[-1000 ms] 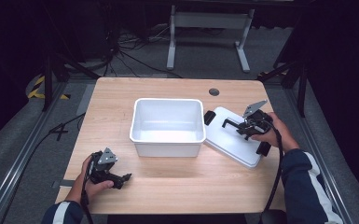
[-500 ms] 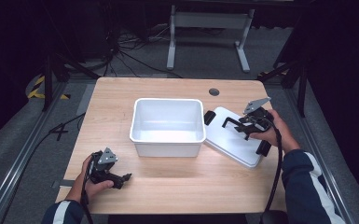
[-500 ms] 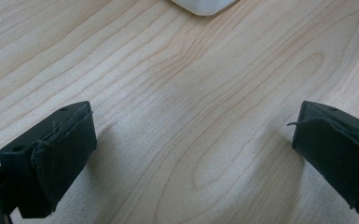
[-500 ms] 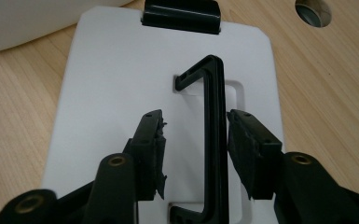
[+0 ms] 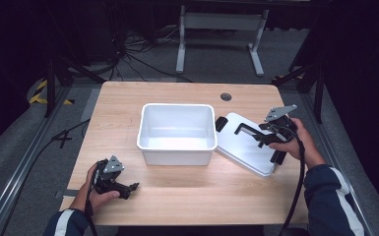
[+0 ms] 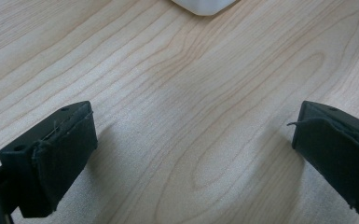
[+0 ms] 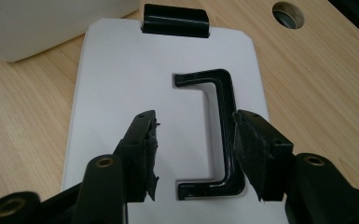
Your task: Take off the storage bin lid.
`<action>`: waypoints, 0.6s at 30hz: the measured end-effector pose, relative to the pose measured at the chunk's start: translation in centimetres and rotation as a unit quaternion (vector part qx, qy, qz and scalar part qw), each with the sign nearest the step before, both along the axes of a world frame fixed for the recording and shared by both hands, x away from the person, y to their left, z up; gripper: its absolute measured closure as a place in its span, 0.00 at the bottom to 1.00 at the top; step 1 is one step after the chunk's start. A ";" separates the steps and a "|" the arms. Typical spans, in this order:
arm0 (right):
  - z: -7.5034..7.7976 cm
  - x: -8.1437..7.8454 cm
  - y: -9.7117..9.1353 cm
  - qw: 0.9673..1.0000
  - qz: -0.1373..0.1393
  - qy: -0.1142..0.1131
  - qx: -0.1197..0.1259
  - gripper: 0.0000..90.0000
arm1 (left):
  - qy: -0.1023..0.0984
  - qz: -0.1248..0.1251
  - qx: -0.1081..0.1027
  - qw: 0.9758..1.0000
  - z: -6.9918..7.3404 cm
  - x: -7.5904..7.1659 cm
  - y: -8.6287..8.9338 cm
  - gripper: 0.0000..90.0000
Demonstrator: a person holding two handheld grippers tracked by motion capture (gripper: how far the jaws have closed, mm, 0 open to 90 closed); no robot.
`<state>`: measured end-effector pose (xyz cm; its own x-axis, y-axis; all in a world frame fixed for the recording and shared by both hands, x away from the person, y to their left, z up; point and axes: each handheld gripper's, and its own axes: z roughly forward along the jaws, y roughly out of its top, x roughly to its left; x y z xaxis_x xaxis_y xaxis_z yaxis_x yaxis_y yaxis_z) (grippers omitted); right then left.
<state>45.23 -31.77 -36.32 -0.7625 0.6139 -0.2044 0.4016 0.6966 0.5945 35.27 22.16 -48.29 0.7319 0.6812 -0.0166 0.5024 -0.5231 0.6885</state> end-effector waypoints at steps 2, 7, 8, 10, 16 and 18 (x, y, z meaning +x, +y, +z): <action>0.1 -0.6 -0.1 1.000 0.002 -0.004 0.001 0.54 | 0.000 0.000 0.000 1.000 0.0 0.0 0.0 0.00; 0.2 -1.8 -0.3 1.000 0.001 -0.010 0.004 0.53 | 0.000 0.000 0.000 1.000 0.0 0.0 0.0 0.00; 0.2 -2.0 -0.4 1.000 0.001 -0.011 0.004 0.53 | 0.000 0.000 0.000 1.000 0.0 0.0 0.0 0.00; 0.2 -2.9 -0.7 1.000 0.000 -0.015 0.004 0.53 | 0.000 0.000 0.000 1.000 0.0 0.0 0.0 0.00; 0.0 -4.5 -1.4 1.000 -0.002 -0.019 0.008 0.52 | 0.000 0.000 0.000 1.000 0.0 0.0 0.0 0.00; -0.2 -5.5 -1.8 1.000 -0.002 -0.024 0.013 0.52 | 0.000 0.000 0.000 1.000 0.0 0.0 0.0 0.00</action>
